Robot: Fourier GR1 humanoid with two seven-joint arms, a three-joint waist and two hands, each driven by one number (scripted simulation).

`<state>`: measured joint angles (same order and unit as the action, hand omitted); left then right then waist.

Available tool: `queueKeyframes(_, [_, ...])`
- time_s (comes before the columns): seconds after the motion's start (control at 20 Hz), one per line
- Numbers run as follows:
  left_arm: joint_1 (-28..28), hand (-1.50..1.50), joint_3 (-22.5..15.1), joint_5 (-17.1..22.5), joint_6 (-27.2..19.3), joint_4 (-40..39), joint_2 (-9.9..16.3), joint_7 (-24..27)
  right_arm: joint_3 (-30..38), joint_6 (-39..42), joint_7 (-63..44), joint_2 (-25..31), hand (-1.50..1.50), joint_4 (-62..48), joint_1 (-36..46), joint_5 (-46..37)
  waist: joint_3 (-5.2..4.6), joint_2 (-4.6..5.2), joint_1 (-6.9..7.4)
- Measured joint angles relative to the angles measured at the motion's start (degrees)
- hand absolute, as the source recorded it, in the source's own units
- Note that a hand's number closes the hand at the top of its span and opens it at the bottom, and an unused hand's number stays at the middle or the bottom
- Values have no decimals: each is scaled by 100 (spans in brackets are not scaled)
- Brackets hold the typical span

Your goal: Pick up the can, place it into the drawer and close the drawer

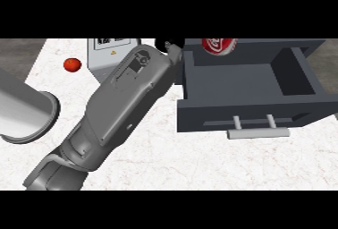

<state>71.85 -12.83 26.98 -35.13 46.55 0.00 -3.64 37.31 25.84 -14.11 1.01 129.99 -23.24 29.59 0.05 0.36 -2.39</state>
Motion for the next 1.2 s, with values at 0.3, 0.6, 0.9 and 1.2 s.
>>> queueKeyframes(0.3, [476, 150, -227, 577, -82, -708, 0, 293, 40, -39, -67, 97, -150, -4, 123, 40, 1, 14, -58])
queueKeyframes(0.6, [657, 150, -681, 1139, -200, -1157, 1, 527, 11, -28, -84, 92, -150, -12, 197, 20, 4, 25, -129])
queueKeyframes(0.9, [702, 150, -1139, 1628, -340, -1461, 0, 729, -11, -129, -315, 122, -150, 155, 234, 142, 4, 41, -206])
queueKeyframes(1.2, [796, -150, -1548, 1946, -455, -1765, 0, 837, -88, -176, -324, 99, -150, 166, 335, 5, 6, 56, -227])
